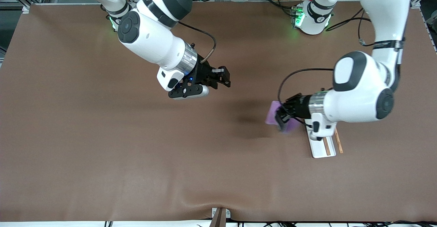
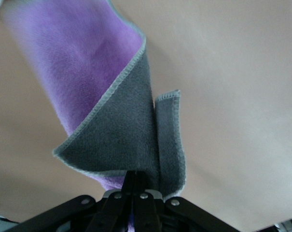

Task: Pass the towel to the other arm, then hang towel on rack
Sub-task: 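Open the right gripper while the left gripper pulls the towel away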

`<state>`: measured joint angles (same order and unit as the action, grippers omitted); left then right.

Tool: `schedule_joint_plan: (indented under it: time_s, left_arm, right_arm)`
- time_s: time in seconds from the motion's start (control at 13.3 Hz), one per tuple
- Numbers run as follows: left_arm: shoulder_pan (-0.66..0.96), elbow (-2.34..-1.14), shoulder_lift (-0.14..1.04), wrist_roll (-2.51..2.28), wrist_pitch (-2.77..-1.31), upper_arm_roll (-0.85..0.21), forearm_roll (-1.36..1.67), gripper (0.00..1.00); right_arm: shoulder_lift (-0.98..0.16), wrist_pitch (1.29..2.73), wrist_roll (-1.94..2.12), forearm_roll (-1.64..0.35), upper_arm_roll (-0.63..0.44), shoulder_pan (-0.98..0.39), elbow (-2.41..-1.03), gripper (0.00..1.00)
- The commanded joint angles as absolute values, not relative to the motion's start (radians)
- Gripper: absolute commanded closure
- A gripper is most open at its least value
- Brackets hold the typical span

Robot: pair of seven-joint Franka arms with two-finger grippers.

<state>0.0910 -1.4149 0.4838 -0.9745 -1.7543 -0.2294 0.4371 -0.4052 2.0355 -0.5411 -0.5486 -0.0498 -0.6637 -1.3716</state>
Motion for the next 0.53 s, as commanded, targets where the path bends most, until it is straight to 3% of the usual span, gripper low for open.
schedule_joint_plan:
  time_s: [0.0, 0.45]
  left_arm:
    - [0.052, -1.413, 0.460, -0.879, -1.727, -0.232, 0.350, 1.00]
    - [-0.012, -1.414, 0.439, -0.508, -1.686, -0.230, 0.065, 1.00]
  right_arm:
    - [-0.384, 1.932, -0.528, -0.540, -0.048, -0.608, -1.368, 0.00]
    - [-0.354, 1.717, -0.266, -0.299, -0.048, -0.470, -1.388, 0.00]
